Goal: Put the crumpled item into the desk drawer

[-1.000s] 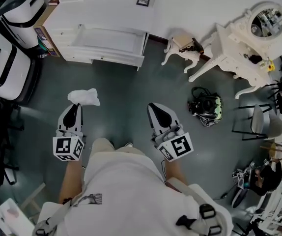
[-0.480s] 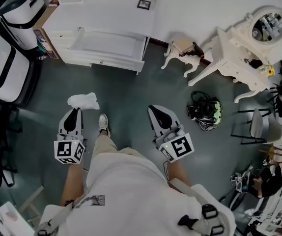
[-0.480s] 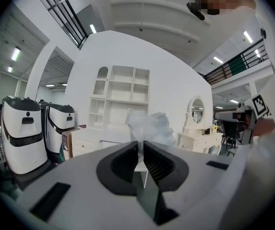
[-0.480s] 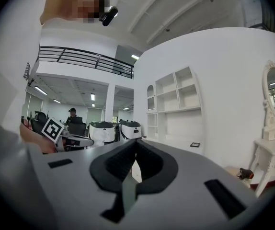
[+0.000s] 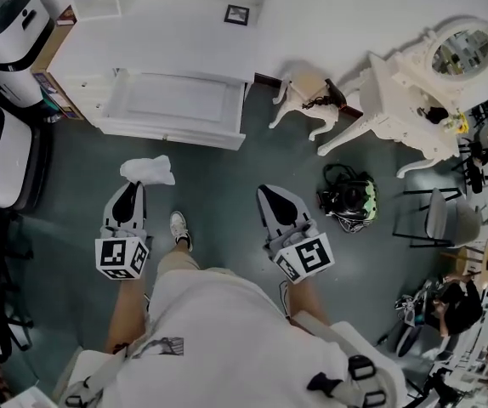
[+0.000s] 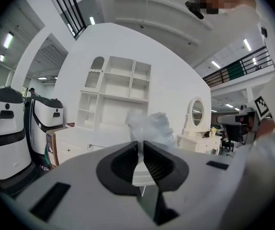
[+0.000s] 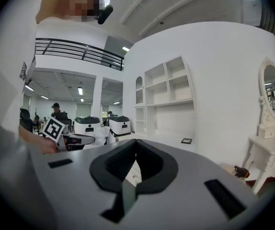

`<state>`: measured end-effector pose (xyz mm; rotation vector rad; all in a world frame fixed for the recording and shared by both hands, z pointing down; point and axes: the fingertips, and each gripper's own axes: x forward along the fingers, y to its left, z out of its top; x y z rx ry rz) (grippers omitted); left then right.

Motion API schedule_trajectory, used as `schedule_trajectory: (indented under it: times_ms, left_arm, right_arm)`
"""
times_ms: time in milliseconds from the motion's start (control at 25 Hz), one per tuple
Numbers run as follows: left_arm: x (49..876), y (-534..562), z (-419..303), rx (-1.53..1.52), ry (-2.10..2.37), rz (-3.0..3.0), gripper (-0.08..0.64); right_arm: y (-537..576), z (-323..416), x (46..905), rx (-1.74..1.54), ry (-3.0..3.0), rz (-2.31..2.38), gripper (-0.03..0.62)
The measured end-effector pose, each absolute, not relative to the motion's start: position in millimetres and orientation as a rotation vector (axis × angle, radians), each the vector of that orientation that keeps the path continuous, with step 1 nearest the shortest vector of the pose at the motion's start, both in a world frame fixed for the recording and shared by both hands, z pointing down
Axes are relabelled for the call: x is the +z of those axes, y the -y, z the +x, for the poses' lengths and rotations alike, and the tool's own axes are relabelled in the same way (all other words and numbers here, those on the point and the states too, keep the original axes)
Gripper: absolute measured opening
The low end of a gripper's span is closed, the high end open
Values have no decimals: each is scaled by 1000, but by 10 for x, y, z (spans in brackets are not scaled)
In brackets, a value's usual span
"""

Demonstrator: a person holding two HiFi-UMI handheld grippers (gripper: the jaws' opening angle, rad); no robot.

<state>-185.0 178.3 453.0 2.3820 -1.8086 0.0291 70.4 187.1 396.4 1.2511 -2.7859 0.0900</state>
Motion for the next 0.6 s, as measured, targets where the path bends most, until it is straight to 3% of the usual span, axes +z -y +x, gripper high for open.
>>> schedule_trajectory:
  times_ms: [600]
  left_arm:
    - [4571,171,-3008,43,1706,2375,43]
  right_arm:
    - [112,-721,3698,118,2795,1255,11]
